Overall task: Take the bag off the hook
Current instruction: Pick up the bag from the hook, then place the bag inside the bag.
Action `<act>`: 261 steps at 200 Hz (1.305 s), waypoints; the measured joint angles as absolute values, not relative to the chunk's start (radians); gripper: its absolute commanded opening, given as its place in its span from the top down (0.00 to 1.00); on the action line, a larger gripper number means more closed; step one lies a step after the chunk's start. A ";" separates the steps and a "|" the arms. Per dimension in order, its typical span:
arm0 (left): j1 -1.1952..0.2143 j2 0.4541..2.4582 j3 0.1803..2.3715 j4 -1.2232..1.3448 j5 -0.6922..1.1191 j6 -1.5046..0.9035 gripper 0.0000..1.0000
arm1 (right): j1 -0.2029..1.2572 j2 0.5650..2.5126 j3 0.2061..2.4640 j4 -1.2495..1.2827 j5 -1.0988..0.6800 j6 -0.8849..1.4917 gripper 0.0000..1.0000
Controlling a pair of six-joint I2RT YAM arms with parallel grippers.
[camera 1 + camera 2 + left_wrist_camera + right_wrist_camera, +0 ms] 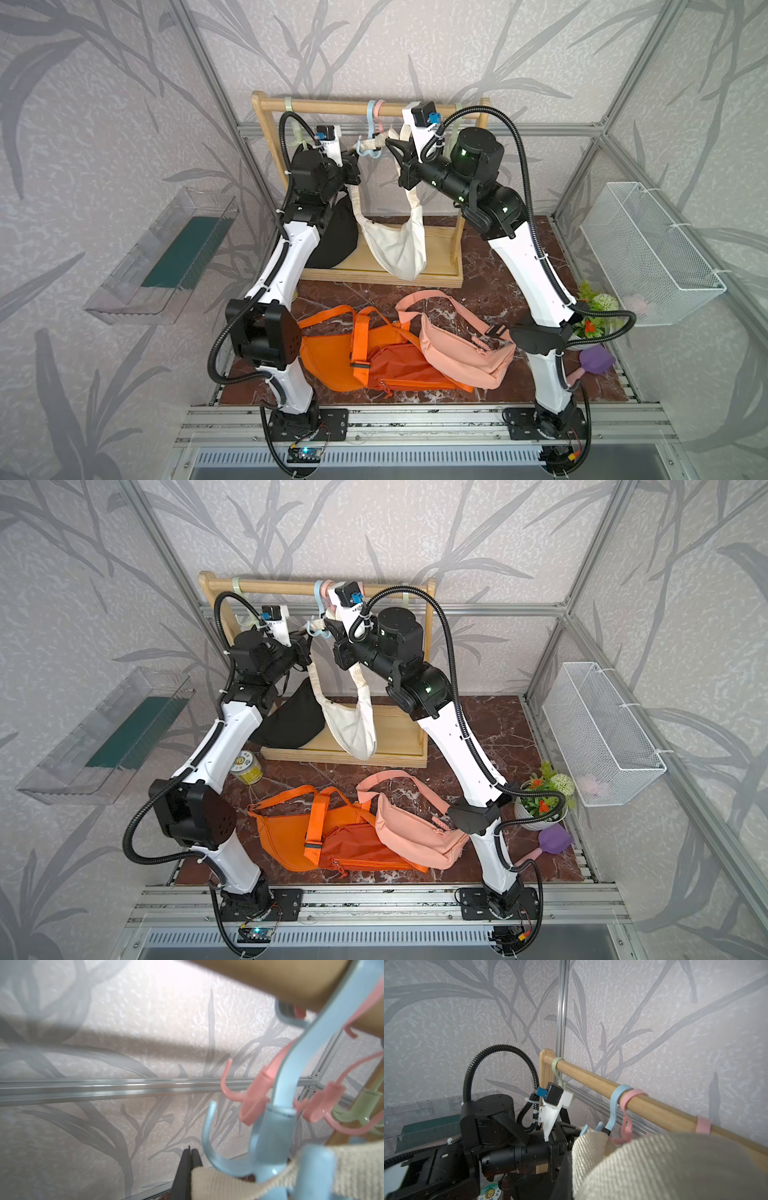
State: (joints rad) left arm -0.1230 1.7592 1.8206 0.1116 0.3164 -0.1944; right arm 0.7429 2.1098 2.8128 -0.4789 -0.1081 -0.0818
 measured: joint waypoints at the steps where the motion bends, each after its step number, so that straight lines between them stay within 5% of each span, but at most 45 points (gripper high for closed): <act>1: -0.123 1.759 1.826 0.107 0.311 -0.195 1.00 | 0.743 2.110 2.813 -0.478 -0.107 -0.083 1.00; 78: -0.122 1.711 1.942 -0.028 0.108 -0.210 1.00 | 0.742 2.120 2.813 -0.466 -0.087 -0.124 1.00; 138: -0.120 1.486 1.800 -0.080 0.109 -0.209 1.00 | 0.742 2.085 2.754 -0.566 -0.117 -0.125 1.00; 231: -0.132 1.032 1.443 -0.154 0.310 -0.286 1.00 | 0.744 1.361 1.762 -0.488 -0.178 -0.040 0.96; 261: -0.157 0.946 1.360 -0.207 0.379 -0.303 1.00 | 0.755 1.163 1.600 -0.470 -0.143 -0.043 0.96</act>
